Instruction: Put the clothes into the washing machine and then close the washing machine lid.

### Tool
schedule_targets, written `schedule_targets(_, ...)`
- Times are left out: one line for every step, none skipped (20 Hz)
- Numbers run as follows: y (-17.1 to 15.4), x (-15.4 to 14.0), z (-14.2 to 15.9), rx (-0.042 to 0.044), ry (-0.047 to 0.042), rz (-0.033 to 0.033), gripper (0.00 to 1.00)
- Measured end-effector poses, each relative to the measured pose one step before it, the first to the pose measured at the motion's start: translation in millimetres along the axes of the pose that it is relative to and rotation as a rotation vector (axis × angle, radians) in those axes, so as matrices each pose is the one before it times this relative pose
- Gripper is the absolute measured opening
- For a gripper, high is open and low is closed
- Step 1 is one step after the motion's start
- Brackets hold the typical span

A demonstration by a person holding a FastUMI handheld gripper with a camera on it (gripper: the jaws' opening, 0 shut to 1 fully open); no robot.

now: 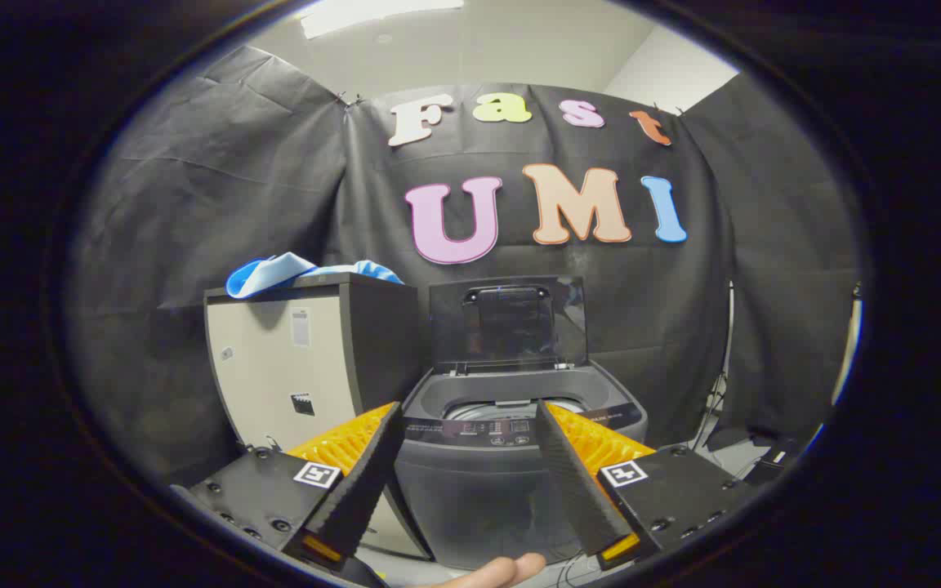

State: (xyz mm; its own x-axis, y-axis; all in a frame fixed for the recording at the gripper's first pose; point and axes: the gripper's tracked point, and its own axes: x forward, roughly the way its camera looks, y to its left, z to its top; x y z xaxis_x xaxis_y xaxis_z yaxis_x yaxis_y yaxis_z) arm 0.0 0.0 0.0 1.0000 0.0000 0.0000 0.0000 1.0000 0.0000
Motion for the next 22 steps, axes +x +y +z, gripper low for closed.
schedule_targets(1.63, 0.69, -0.96, -0.00516, 0.00198, 0.00107, 1.00)
schedule_targets(1.31, 1.09, 0.37, -0.00065, 0.00323, -0.00224, 1.00)
schedule_targets(2.20, 1.36, -0.64, 0.00460, 0.00298, 0.00087, 1.00)
schedule_targets(2.41, 1.06, 0.39, 0.00466, 0.00199, 0.00051, 1.00)
schedule_targets(2.34, 0.94, 0.55, -0.00128, 0.00133, 0.00251, 1.00)
schedule_targets(2.93, 1.08, 0.45, -0.00380, -0.00060, 0.00368, 1.00)
schedule_targets(2.17, 0.59, -0.13, -0.00332, 0.00093, 0.00264, 1.00)
schedule_targets(-0.36, 0.96, 0.21, -0.00343, 0.00181, -0.00575, 1.00)
schedule_targets(-0.85, 0.88, -1.03, -0.00239, 0.00580, -0.00898, 1.00)
schedule_targets(0.56, 1.71, -0.67, -0.00054, 0.00603, -0.00711, 1.00)
schedule_targets(0.22, 1.45, -0.93, -0.00127, 0.01170, -0.01048, 1.00)
schedule_targets(1.23, 1.35, 1.12, -0.00356, 0.00990, -0.01119, 1.00)
schedule_targets(0.03, 1.05, 1.27, -0.00132, 0.01227, -0.01583, 1.00)
schedule_targets(-0.95, 1.27, 3.84, 0.00621, 0.01037, -0.02133, 0.99)
schedule_targets(4.27, 2.17, 5.39, 0.00967, 0.00570, -0.00487, 0.99)
schedule_targets(6.17, 3.53, 6.90, 0.01049, 0.01145, -0.00897, 0.99)
schedule_targets(4.08, 2.25, 7.39, 0.00341, 0.01296, -0.00942, 0.99)
schedule_targets(8.11, 3.70, 9.42, 0.00137, 0.00534, -0.00728, 0.99)
schedule_targets(11.64, 3.08, 12.33, -0.00673, -0.00171, 0.00182, 0.99)
schedule_targets(12.62, 5.54, 13.03, -0.01766, -0.01693, 0.01004, 0.98)
schedule_targets(13.08, 7.24, 14.01, -0.01655, -0.01093, 0.01101, 0.98)
schedule_targets(14.83, 6.46, 14.63, -0.01696, -0.01133, 0.01651, 0.98)
